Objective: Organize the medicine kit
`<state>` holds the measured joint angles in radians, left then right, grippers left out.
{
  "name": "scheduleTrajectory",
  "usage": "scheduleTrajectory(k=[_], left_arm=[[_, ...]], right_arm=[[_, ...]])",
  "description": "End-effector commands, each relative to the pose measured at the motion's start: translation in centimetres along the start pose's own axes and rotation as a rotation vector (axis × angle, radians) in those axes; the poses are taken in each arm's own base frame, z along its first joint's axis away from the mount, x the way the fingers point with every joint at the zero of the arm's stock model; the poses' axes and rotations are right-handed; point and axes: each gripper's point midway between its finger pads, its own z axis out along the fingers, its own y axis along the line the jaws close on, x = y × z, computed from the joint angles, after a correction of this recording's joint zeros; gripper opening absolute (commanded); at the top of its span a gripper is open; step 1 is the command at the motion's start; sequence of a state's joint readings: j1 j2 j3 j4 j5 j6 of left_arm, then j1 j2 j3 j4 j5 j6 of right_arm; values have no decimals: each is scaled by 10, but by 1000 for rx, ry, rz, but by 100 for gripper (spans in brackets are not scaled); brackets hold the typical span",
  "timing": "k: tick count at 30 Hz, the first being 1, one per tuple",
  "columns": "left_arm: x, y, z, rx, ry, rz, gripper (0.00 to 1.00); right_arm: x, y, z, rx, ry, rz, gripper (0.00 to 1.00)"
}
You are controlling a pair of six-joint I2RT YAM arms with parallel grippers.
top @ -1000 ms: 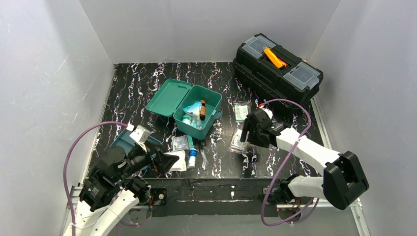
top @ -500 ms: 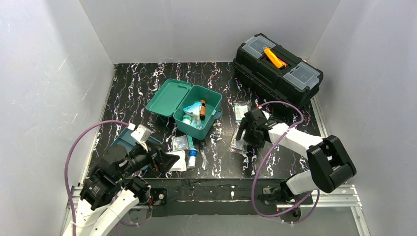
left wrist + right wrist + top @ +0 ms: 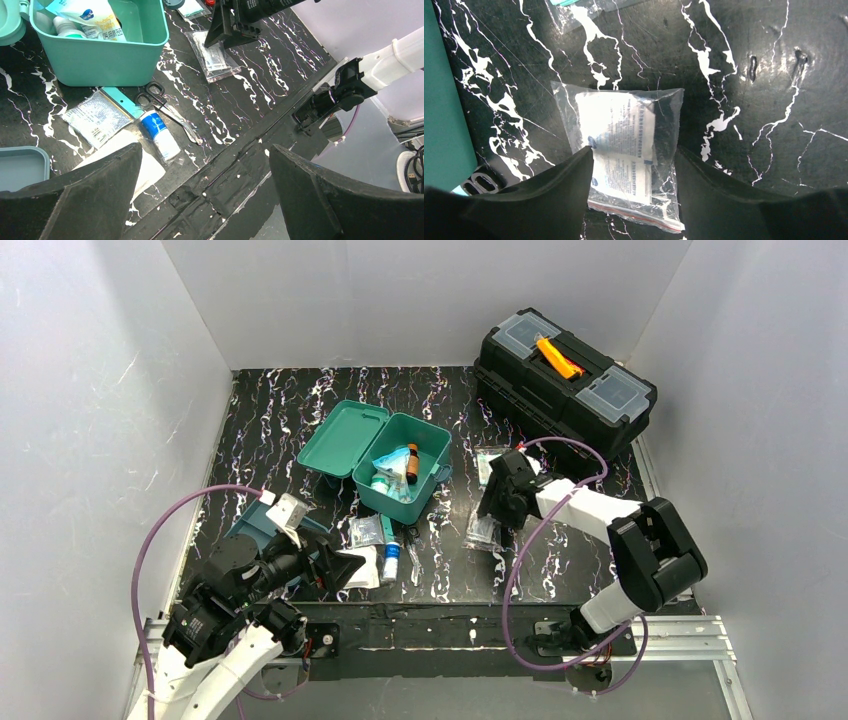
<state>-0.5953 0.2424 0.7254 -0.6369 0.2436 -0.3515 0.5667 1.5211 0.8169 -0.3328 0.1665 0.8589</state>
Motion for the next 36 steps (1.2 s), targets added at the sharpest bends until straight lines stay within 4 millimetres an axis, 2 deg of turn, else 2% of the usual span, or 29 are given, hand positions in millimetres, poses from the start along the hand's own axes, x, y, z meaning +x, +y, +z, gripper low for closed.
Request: scheduleTrajectory(k=[1, 6, 10, 13, 17, 20, 31, 36], left_arm=[[2, 1, 1, -2, 7, 2, 98], [2, 0, 0, 2, 1, 5, 98], [1, 0, -2, 5, -6, 7, 98], [0, -1, -3, 8, -11, 9, 98], [0, -1, -3, 10, -14, 9, 98], [0, -2, -3, 12, -15, 10, 98], [-1, -3, -5, 18, -24, 12, 98], [-1, -4, -5, 21, -23, 13, 98]], right_arm=[[18, -20, 16, 87, 65, -28, 62], [21, -23, 19, 111, 76, -61, 42], [23, -23, 20, 116, 86, -82, 22], [21, -20, 19, 102, 83, -84, 1], [14, -12, 9, 70, 57, -88, 1], [4, -8, -5, 51, 18, -94, 1], [-38, 20, -80, -73, -141, -142, 1], [-53, 37, -107, -137, -184, -193, 1]])
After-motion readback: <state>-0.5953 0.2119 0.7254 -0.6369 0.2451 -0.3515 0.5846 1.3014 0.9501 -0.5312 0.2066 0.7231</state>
